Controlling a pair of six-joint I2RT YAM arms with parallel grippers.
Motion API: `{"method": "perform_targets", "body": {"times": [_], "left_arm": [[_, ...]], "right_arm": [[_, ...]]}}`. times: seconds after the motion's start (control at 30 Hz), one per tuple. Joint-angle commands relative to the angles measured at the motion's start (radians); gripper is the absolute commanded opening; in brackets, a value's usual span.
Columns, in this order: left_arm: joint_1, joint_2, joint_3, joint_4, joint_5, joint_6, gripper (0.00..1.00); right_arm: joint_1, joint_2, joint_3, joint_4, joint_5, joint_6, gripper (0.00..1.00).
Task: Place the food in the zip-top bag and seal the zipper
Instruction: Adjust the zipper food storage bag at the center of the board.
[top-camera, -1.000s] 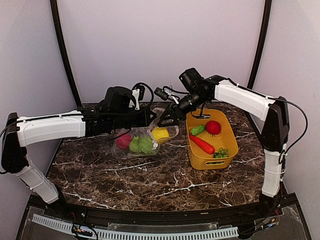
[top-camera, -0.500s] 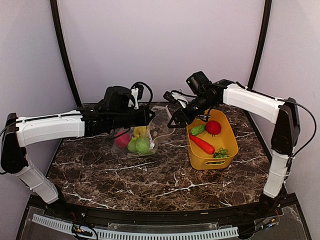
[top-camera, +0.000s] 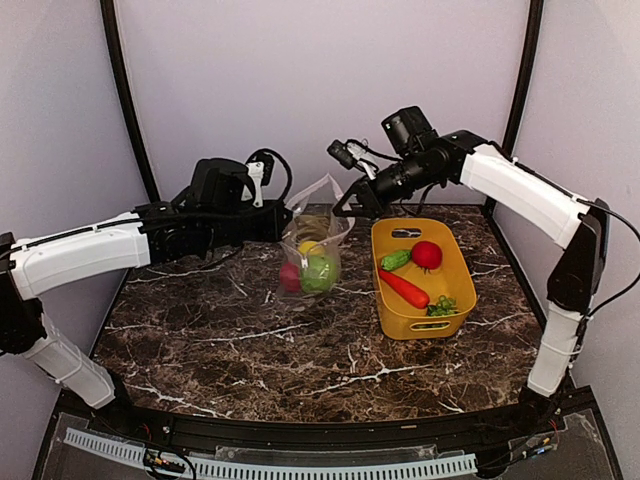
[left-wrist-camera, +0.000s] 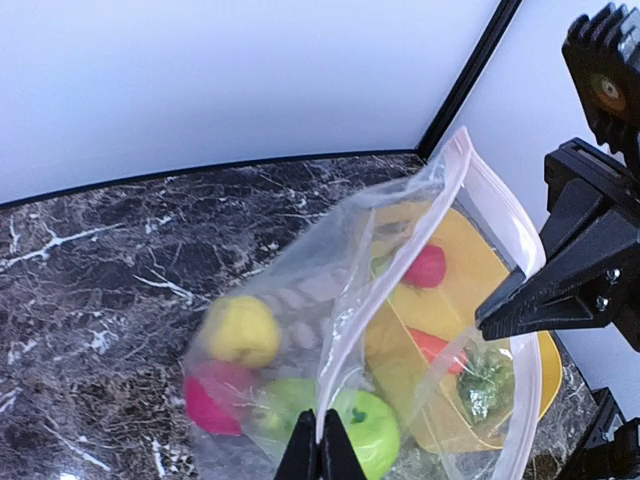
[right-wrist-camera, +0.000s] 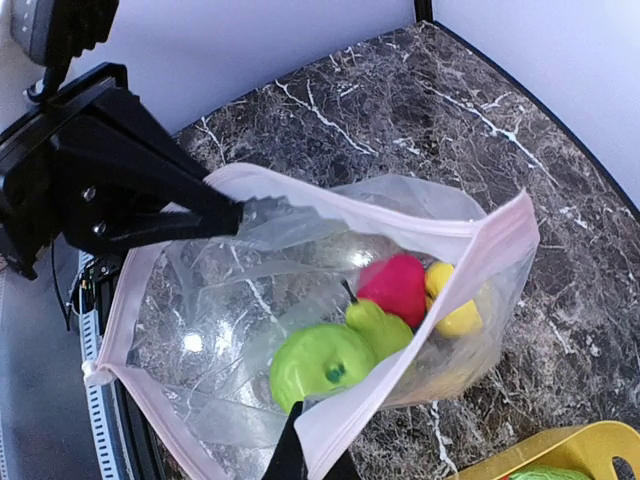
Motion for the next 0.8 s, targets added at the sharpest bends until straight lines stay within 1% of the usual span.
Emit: {"method": "perform_targets", "body": {"times": [0.0,0.1,0.13,0.2,0.27,0.3,0.37,0.47,0.57,0.7,0.77], "left_arm": [[0.027,-0.048,0.023,-0.074,-0.067,0.08,0.01],[0.034,-0.068,0.032,-0.084,-0.095,0.112,0.01],[0.04,-0.075,0.043,-0.096,-0.111,0.119,0.01],[0.049,-0.087,0.061,-0.102,-0.12,0.138,0.01],[0.053,-0.091,0.073,-0.101,-0.117,0.15,0.01],[0.053,-0.089,0.077,-0.1,-0.112,0.152,0.01],[0.054,-0.079,0.074,-0.101,-0.085,0.14,0.01],[0.055,-0.057,0.044,-0.087,-0.038,0.104,0.01],[0.054,-0.035,-0.021,-0.035,0.022,0.042,0.01],[0.054,-0.003,-0.062,0.014,0.081,-0.01,0.01],[0.054,0.011,-0.062,0.021,0.095,-0.019,0.01]], "right_arm": [[-0.003,0.079,0.006,-0.036,-0.032,-0.03,0.0],[-0.002,0.069,0.009,-0.02,-0.046,-0.033,0.01],[-0.002,0.063,0.03,-0.022,-0.046,-0.039,0.05],[-0.004,0.05,0.076,-0.035,-0.035,-0.059,0.17],[-0.007,0.031,0.108,-0.052,-0.025,-0.092,0.4],[-0.012,0.013,0.103,-0.054,-0.014,-0.103,0.47],[-0.026,-0.028,0.066,-0.053,-0.001,-0.128,0.57],[-0.07,-0.101,-0.042,-0.044,-0.01,-0.174,0.68],[-0.143,-0.15,-0.181,-0.037,-0.02,-0.214,0.68],[-0.262,-0.149,-0.321,-0.039,-0.027,-0.287,0.6],[-0.299,-0.136,-0.369,-0.031,-0.009,-0.317,0.55]]}}
